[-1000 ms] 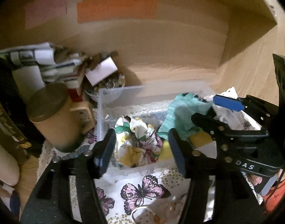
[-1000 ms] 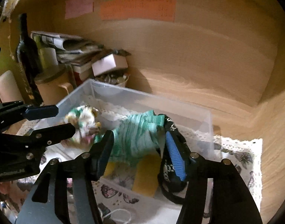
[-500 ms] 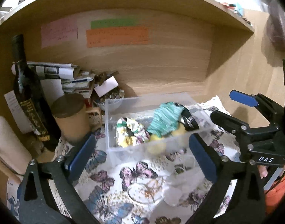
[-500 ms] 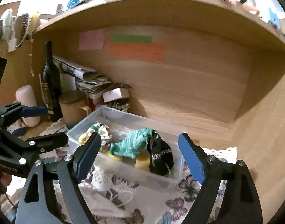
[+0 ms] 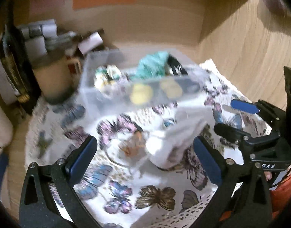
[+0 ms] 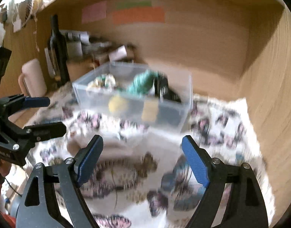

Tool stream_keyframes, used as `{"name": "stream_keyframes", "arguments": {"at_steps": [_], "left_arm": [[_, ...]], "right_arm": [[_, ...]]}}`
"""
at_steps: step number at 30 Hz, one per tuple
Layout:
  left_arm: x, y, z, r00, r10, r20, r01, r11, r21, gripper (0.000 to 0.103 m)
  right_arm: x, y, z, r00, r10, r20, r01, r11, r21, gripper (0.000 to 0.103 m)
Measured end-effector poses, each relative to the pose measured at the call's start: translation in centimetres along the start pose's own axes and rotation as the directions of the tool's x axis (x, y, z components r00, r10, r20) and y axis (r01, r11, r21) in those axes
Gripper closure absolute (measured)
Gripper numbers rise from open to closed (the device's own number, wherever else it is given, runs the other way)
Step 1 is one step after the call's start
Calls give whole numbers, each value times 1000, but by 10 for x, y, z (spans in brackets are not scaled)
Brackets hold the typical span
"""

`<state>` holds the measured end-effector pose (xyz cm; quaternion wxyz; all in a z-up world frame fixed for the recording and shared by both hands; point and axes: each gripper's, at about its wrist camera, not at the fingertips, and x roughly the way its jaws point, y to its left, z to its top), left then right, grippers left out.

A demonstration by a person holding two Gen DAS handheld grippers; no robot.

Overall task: Organize soft objects
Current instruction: 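Grasp the white cloth with left while right grasps the beaded bracelet, then carry the white cloth with left while right carries the bracelet into the box, releasing both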

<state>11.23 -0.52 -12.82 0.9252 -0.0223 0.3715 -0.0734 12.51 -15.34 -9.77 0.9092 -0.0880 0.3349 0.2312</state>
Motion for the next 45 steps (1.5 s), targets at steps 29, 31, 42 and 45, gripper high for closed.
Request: {"name": "stream_keyframes", "arguments": {"at_steps": [29,31,42,45], "left_arm": [[37,-12,2,998,-41,-43,41,999,-10,72],[25,-10,7,1000,-29,-1,29,1000,-8,72],[-30,6,46,983,-2,186,11,999,-49,72],[-35,13,60,975,8,222,7,998,-67,72]], "right_arm": [[26,-9,-25,994,4,-105,-6,1000,-17,96],[20,-12,-20,997,-17,-77,16,1000,-12,97],[-6,-25,18,995,-64,77,64,998,9,97],[-9,-28,31,991,-66,116,65,998,16,97]]}}
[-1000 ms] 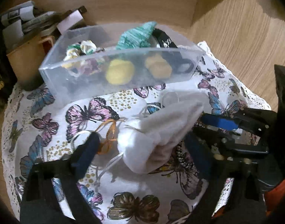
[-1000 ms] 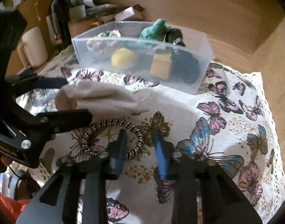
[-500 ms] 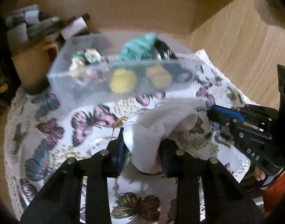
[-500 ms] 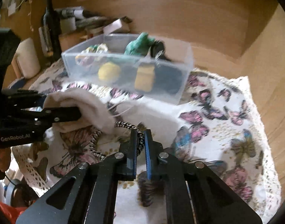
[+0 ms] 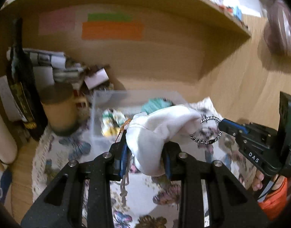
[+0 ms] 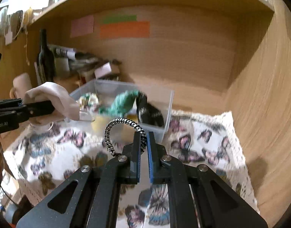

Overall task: Organize soft objects
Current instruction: 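Carry the white cloth with left while right carries the bracelet into the box, releasing both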

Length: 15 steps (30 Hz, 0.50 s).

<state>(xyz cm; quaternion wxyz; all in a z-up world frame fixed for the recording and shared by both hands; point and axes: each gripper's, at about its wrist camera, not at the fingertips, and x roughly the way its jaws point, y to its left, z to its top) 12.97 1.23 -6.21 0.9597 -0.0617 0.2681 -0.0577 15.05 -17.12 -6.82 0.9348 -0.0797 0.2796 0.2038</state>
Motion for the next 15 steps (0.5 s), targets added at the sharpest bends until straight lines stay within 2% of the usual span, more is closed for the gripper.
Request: {"name": "stream_keyframes", "arguments": {"at_steps": [9,15], "left_arm": [[20,22,35,995,85,57,-83,996,-40,72],[65,32,36,993,119,-13,-119,992,-39,72]], "right_arm": [[10,1,40,996,15,91,-15,1000,5,97],[39,7,49,997,41,69,-42,999,9,97]]}}
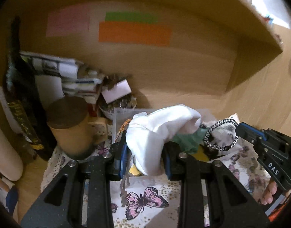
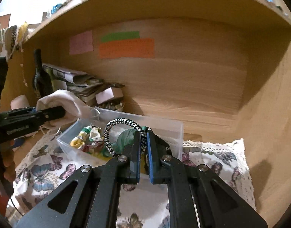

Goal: Organize soft objects

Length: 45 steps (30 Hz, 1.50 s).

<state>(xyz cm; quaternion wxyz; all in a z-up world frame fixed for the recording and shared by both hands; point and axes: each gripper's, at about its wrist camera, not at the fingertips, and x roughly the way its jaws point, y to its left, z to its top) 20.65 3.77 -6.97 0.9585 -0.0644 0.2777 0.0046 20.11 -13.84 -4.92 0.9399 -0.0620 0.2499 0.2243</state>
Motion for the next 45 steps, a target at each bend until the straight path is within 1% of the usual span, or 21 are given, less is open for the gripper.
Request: {"name": "stream_keyframes", "arguments": {"at_steps": [3,7,9,11,13,15,18,20,22,25,28,30,32,34,36,38,40,42,43,45], "left_arm": [[27,-6,-6,997,-27,-72,29,999,24,72],[52,-16,-19,988,-26,-150,37,997,70,71],[57,-17,-22,985,-24,-172,38,996,76,69],[59,-16,-24,983,-33,-182,47,996,70,65],[55,-13,-25,981,-52,-185,64,996,57,53],[51,-12,-25,981,-65,-181,76,996,51,46],[40,-14,-24,984,-63,-168,75,995,68,41],[31,-15,-24,985,-61,-162,74,994,76,41],[21,-15,-21,987,-64,-148,75,995,73,41],[-3,-16,-15,992,-74,-105,82,995,64,41],[-35,-19,-7,998,-64,-27,65,995,74,41],[-57,-21,-2,998,-62,30,60,995,79,40],[-78,-23,2,995,-56,86,48,995,85,37],[-98,-26,5,989,-51,137,39,995,88,32],[-118,-28,7,982,-52,180,36,995,91,30],[-134,-30,6,975,-48,216,29,995,92,27],[-150,-32,5,967,-47,250,25,996,89,22],[-161,-33,3,961,-55,272,33,996,84,17],[-166,-34,2,957,-58,284,35,996,84,14],[-179,-38,0,950,-54,307,29,996,84,9]], "right_arm": [[21,3,-2,999,11,-41,-11,1000,3,97],[49,6,-10,993,4,-116,-5,1000,-8,97],[59,6,-15,989,9,-151,-10,1000,-6,96],[63,4,-19,985,5,-174,-7,1000,-7,96],[64,3,-22,981,6,-194,-7,1000,-7,96],[63,2,-23,980,7,-201,-8,1000,-8,95],[56,0,-24,979,7,-202,-8,1000,-7,88],[51,0,-23,981,5,-194,-6,1000,-6,79],[44,0,-21,984,5,-181,-6,1000,-6,76],[27,2,-16,989,11,-150,-12,1000,-6,75],[2,5,-9,995,15,-99,-17,1000,-12,75],[-21,7,-2,999,24,-49,-24,1000,-17,71],[-38,10,4,999,33,-1,-33,999,-14,61],[-60,12,9,998,41,56,-40,999,-13,57],[-75,15,13,995,47,93,-45,999,-20,52],[-94,18,17,989,48,138,-45,999,-26,38],[-111,21,18,982,53,180,-49,998,-26,31],[-121,23,20,977,59,205,-55,998,-26,26],[-128,24,21,973,63,222,-59,998,-23,21],[-138,27,21,967,67,244,-63,998,-25,20]]}}
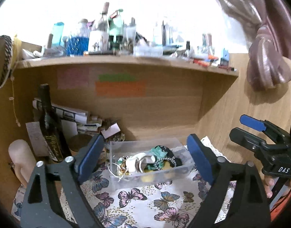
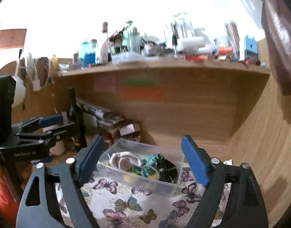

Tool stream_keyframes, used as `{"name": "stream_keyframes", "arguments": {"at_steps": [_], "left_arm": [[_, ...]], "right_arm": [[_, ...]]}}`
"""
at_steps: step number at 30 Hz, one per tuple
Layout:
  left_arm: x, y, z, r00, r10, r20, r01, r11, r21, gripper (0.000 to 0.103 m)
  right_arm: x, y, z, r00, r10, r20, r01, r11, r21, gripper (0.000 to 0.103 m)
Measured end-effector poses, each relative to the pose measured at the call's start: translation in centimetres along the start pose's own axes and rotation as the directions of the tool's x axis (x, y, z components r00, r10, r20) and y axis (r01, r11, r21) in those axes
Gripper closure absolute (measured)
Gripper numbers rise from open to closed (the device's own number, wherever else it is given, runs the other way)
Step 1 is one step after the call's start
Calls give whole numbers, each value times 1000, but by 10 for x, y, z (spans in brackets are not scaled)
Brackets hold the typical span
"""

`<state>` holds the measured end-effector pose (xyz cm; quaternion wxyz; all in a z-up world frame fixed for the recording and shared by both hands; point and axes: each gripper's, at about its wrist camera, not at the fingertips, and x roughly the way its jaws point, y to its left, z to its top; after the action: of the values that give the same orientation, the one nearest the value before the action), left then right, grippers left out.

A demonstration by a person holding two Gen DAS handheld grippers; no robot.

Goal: Organize soft objects

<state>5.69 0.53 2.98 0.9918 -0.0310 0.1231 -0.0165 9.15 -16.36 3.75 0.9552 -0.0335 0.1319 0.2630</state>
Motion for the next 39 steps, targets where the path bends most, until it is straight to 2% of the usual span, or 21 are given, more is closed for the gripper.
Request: {"name": "stream_keyframes", "arguments": {"at_steps": [3,5,10,19,39], "left_arm": [[-13,-4,0,1000,7,27,-7,1000,0,3],[-20,-6,0,999,2,35,-2,1000,0,2],[-33,-11,-2,999,6,54,-7,1000,9,1],[-49,-14,-5,996,2,90,-3,1000,14,0],[-46,-15,-5,996,-9,86,8,1000,13,0]], "right_arm": [[-9,7,2,1000,-2,24,2,1000,-14,16],[-16,10,1,999,-3,38,4,1000,-19,7],[-35,18,1,997,-8,78,9,1000,-18,0],[-48,24,2,994,-17,111,19,1000,-10,0],[-49,24,2,993,-23,112,24,1000,-9,0]]}}
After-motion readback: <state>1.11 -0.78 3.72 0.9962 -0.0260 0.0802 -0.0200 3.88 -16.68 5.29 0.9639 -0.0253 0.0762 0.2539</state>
